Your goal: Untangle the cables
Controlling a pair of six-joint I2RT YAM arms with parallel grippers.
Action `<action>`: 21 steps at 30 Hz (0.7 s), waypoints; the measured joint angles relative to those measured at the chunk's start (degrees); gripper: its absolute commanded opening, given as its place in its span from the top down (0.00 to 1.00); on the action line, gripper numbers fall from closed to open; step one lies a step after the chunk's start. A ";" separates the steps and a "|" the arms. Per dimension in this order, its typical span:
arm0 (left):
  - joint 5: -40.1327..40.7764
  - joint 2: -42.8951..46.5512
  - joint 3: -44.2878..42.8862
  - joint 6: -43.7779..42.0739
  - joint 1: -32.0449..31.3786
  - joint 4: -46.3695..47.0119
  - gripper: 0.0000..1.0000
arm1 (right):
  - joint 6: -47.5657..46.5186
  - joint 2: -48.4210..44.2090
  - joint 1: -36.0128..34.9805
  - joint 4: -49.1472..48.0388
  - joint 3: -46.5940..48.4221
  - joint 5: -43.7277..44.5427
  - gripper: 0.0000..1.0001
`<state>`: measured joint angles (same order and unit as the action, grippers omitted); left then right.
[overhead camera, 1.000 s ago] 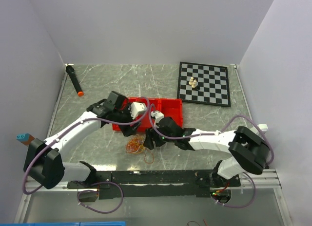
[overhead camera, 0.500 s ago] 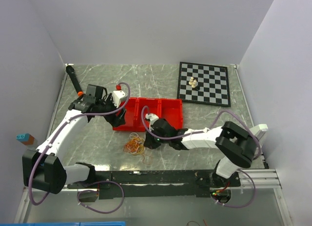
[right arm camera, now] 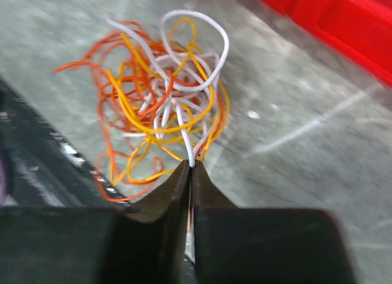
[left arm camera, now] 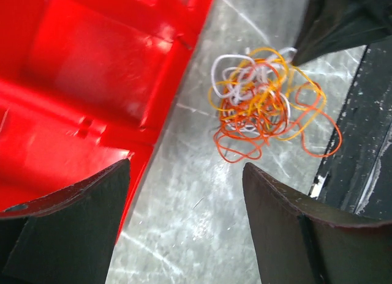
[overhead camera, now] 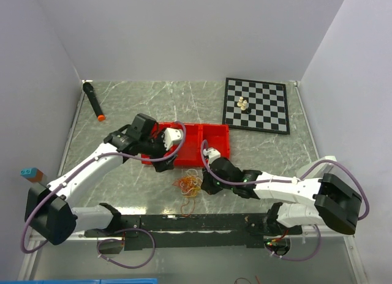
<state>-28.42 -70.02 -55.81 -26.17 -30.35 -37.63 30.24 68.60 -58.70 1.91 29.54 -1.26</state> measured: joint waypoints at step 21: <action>2.80 -8.31 1.88 0.44 -15.47 0.98 0.21 | 7.02 1.38 -0.04 9.73 0.09 10.34 0.70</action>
<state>-25.63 -78.32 -53.93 -25.74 -45.82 -36.64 37.26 69.97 -58.74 11.64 29.63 9.08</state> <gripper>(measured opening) 0.767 0.309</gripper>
